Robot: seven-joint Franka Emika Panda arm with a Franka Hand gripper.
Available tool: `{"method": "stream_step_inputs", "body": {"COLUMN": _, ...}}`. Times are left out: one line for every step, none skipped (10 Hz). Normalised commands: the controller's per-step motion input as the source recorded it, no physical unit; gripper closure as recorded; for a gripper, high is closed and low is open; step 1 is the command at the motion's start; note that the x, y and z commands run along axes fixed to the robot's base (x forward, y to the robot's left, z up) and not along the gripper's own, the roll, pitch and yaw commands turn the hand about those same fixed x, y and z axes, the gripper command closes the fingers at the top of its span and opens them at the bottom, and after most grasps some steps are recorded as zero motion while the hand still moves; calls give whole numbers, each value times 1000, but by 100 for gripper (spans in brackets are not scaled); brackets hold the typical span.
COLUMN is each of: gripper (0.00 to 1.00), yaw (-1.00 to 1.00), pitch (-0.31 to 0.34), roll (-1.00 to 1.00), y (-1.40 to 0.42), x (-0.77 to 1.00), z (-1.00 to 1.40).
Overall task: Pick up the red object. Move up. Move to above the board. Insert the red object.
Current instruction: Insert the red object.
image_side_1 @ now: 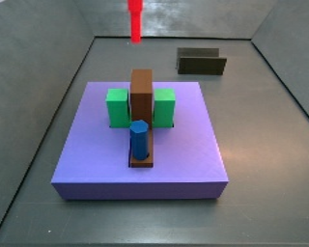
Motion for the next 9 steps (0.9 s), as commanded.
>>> {"method": "stream_step_inputs", "body": {"gripper": 100, "yaw": 0, "pitch": -150, "roll": -3, "y": 9, "x": 0, "z": -963}}
{"method": "stream_step_inputs", "body": {"gripper": 100, "yaw": 0, "pitch": -127, "roll": -26, "y": 71, "x": 34, "z": -834}}
{"method": "stream_step_inputs", "body": {"gripper": 100, "yaw": 0, "pitch": 0, "roll": 0, "y": 103, "x": 260, "z": -594}}
{"method": "stream_step_inputs", "body": {"gripper": 100, "yaw": 0, "pitch": 0, "roll": 0, "y": 109, "x": 174, "z": -583}}
{"method": "stream_step_inputs", "body": {"gripper": 100, "yaw": 0, "pitch": 0, "roll": 0, "y": 40, "x": 0, "z": -603}}
{"method": "stream_step_inputs", "body": {"gripper": 100, "yaw": 0, "pitch": -21, "roll": 0, "y": 0, "x": -77, "z": -620}}
{"method": "stream_step_inputs", "body": {"gripper": 100, "yaw": 0, "pitch": -27, "roll": -11, "y": 0, "x": 0, "z": -463}}
{"method": "stream_step_inputs", "body": {"gripper": 100, "yaw": 0, "pitch": 0, "roll": -41, "y": 0, "x": 120, "z": -314}}
{"method": "stream_step_inputs", "body": {"gripper": 100, "yaw": 0, "pitch": 0, "roll": -64, "y": 37, "x": 174, "z": -209}}
